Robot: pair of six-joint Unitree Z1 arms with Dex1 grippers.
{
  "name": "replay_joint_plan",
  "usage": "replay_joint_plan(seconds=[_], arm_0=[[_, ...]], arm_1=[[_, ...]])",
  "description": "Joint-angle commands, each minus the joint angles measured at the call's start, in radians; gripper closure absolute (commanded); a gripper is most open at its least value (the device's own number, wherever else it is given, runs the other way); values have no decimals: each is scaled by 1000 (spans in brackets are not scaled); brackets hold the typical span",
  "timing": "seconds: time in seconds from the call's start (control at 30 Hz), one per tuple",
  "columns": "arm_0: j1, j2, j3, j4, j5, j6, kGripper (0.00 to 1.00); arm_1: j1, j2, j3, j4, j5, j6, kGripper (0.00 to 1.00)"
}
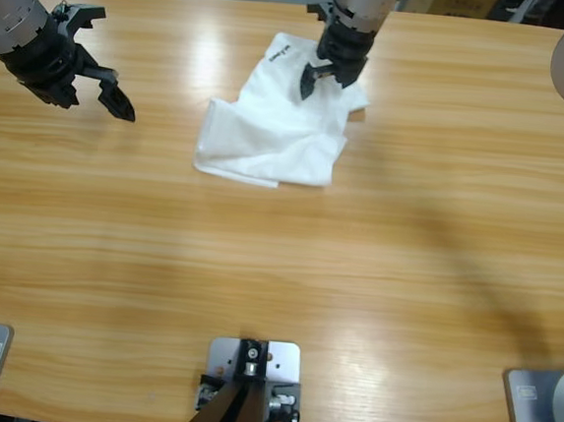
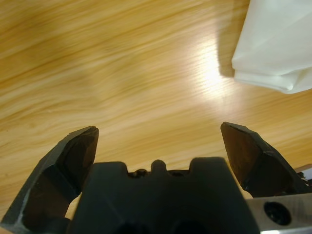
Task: Fold clothes
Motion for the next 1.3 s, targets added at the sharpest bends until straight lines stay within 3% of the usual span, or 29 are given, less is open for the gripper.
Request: replay_joint_plan(seconds=[0.03,0.27,0.43,0.53,0.67,0.77,0.87,1.3], arm_0=[[8,21,30,-17,-26,15,4],[2,8,37,-17,-28,17,4],[0,-5,52,-19,-28,17,4],[-1,-7,59,-22,-28,17,4],[-3,-7,62,-23,-28,17,4],[-3,-7,64,-23,-28,17,4],[-3,-6,64,-23,-28,17,4],[-2,12,67,-30,-28,17,4]], arm_1=[[36,-231,-111,107,-97,-98,138],[45,-433,217,59,-84,-131,133],[52,-621,643,-221,-61,-104,131],[57,-728,901,-479,-63,-71,122],[108,-869,1214,-931,-264,-32,115],[109,-824,1242,-1054,-293,-3,110],[109,-747,1205,-1067,-243,17,40],[123,-574,1231,-1160,-132,51,36]])
